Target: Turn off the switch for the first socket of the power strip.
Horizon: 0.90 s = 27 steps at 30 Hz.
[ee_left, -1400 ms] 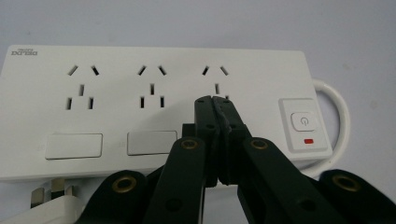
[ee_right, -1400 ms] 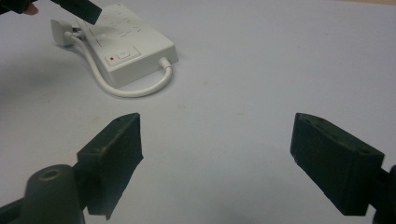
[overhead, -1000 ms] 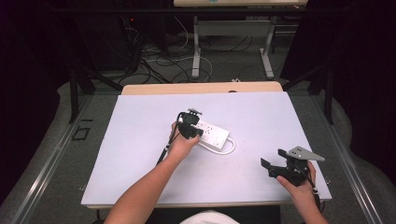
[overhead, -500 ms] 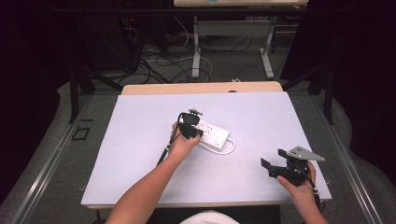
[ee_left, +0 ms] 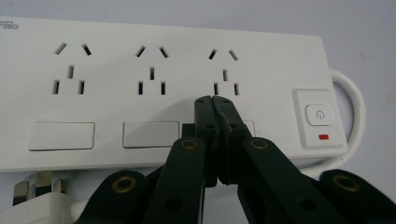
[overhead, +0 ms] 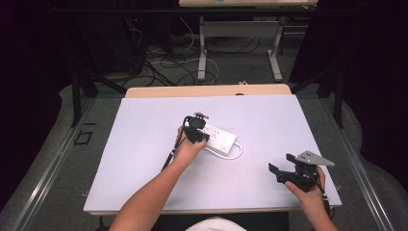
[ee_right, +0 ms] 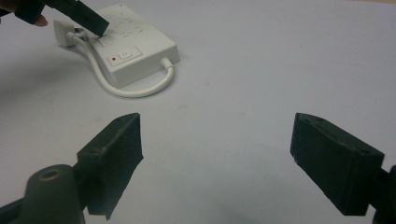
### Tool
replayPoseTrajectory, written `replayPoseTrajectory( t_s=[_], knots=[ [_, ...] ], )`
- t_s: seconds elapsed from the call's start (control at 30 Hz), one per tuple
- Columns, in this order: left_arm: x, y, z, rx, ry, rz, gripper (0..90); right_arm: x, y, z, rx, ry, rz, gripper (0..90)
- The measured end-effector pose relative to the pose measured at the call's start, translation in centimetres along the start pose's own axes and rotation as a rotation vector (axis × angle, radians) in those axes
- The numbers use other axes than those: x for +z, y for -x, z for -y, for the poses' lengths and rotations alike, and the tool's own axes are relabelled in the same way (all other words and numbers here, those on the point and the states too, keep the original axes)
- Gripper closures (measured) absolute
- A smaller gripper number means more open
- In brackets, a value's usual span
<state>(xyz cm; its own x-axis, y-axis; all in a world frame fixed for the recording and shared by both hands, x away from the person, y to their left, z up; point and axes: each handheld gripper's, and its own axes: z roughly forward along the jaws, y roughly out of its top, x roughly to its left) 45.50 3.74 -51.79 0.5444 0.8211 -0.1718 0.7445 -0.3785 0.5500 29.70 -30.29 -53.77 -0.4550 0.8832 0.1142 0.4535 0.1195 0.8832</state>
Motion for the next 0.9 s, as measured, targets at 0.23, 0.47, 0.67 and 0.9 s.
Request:
replayPoseTrajectory(
  t_s=[0.23, 0.47, 0.67, 0.9],
  knots=[
    [-0.01, 0.03, 0.01, 0.006, -0.001, -0.004, 89.9, -0.01, 0.03, 0.01, 0.000, -0.001, -0.002, 16.3],
    [0.08, -0.11, -0.01, 0.013, 0.007, 0.001, 90.0, 0.07, 0.10, 0.03, 0.003, 0.005, 0.003, 16.3],
    [0.26, -0.22, 0.11, 0.014, 0.005, -0.002, 90.0, 0.01, 0.32, 0.07, 0.010, 0.000, -0.001, 16.3],
    [0.33, -0.13, 0.11, -0.006, 0.014, -0.002, 90.0, -0.01, 0.27, 0.05, 0.005, -0.003, 0.000, 16.3]
  ],
)
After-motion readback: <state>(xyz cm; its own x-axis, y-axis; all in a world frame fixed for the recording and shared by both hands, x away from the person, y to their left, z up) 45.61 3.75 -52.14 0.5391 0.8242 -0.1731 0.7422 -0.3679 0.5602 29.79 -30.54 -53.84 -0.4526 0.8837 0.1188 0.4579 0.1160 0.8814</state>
